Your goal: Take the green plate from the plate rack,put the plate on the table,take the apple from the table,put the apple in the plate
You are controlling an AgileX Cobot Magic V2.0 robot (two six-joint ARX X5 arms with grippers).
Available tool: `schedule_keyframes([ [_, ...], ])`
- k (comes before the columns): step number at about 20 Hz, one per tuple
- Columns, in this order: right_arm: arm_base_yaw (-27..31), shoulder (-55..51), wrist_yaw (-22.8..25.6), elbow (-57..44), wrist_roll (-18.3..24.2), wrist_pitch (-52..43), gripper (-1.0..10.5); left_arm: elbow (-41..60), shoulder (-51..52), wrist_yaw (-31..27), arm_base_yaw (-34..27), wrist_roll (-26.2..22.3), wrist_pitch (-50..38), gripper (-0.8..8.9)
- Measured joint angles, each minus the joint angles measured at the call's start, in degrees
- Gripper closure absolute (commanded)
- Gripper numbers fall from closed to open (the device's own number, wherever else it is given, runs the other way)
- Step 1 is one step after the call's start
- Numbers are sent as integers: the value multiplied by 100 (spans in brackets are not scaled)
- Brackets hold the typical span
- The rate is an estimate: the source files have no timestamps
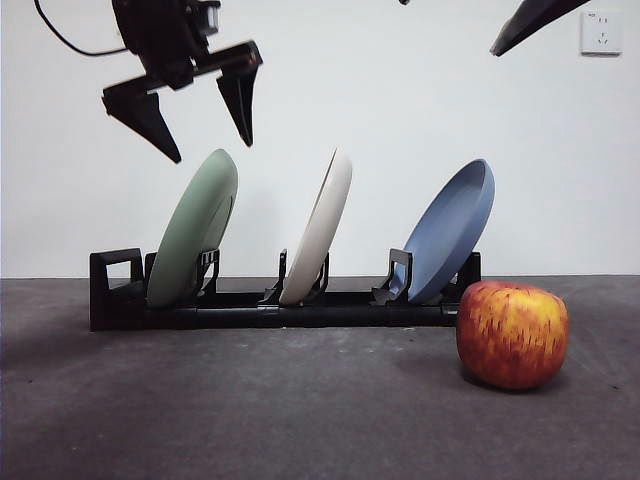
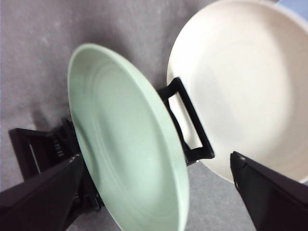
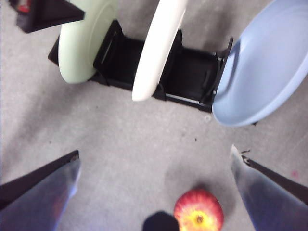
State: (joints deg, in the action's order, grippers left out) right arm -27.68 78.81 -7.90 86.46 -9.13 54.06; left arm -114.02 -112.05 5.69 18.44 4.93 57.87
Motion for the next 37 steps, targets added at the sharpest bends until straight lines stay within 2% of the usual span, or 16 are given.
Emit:
schedule_keyframes([
  [6,0,0,0,0,0,42,254,0,-87,4,0,-2,-13,722],
  [8,0,0,0,0,0,42,254,0,-87,4,0,-2,-11,828],
  [23,0,0,63,0,2,42,255,-251,-136,501,17,22,-74,822],
  [27,0,0,66,0,2,35,255,-1228,-153,546,15,13,-120,822],
  [29,0,0,66,0,0,13,255,-1781,-151,798,-9,13,-26,822],
  [32,0,0,221,0,4,9,254,-2717,-151,824,48,9,684,822],
  [35,0,0,352,0,15,-20,254,-3668,-151,793,94,-214,1781,822],
  [37,0,0,407,0,66,-57,254,-3766,11,734,164,-326,1847,822],
])
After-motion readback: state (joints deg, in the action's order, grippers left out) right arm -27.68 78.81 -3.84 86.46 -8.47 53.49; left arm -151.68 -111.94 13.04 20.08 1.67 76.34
